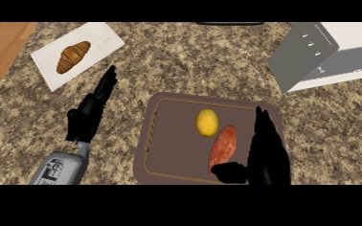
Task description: Pick the sweet potato from the tray and place it in the tiered shelf
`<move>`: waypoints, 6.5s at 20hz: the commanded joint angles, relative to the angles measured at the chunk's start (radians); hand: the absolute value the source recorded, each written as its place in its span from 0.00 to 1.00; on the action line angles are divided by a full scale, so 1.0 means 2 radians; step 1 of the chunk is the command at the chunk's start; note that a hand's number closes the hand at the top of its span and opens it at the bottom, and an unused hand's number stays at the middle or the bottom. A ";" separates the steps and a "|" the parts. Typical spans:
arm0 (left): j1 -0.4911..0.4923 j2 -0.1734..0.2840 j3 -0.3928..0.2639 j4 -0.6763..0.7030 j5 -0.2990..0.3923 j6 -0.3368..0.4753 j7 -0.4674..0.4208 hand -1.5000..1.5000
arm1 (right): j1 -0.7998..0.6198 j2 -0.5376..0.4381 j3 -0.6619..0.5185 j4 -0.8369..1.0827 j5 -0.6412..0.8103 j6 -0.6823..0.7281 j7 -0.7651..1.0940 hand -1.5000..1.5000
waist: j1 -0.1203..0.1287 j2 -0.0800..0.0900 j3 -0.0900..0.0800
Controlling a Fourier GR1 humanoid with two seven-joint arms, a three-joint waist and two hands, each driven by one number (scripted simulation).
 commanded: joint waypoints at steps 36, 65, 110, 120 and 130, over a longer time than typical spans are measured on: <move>0.004 -0.020 0.029 0.015 -0.016 -0.022 -0.002 0.50 | -0.034 0.005 0.056 0.127 0.001 -0.072 0.083 1.00 | -0.003 0.000 0.000; 0.000 -0.046 0.024 -0.018 -0.036 -0.014 0.036 0.50 | 0.071 -0.306 -0.331 -0.272 -0.396 0.035 -0.328 1.00 | -0.007 -0.001 0.001; -0.013 -0.060 0.067 0.012 -0.066 -0.051 0.012 0.50 | -0.348 -0.381 -0.387 0.282 -0.261 -0.047 -0.563 1.00 | 0.002 0.002 0.001; 0.022 -0.076 0.042 -0.027 -0.080 -0.044 0.015 0.50 | -0.426 -0.344 -0.447 0.429 -0.344 -0.069 -0.638 1.00 | 0.006 0.002 0.001; -0.015 -0.069 0.062 -0.012 -0.074 -0.054 0.026 0.50 | -0.412 -0.388 -0.432 0.545 -0.260 -0.150 -0.660 1.00 | 0.001 0.001 0.000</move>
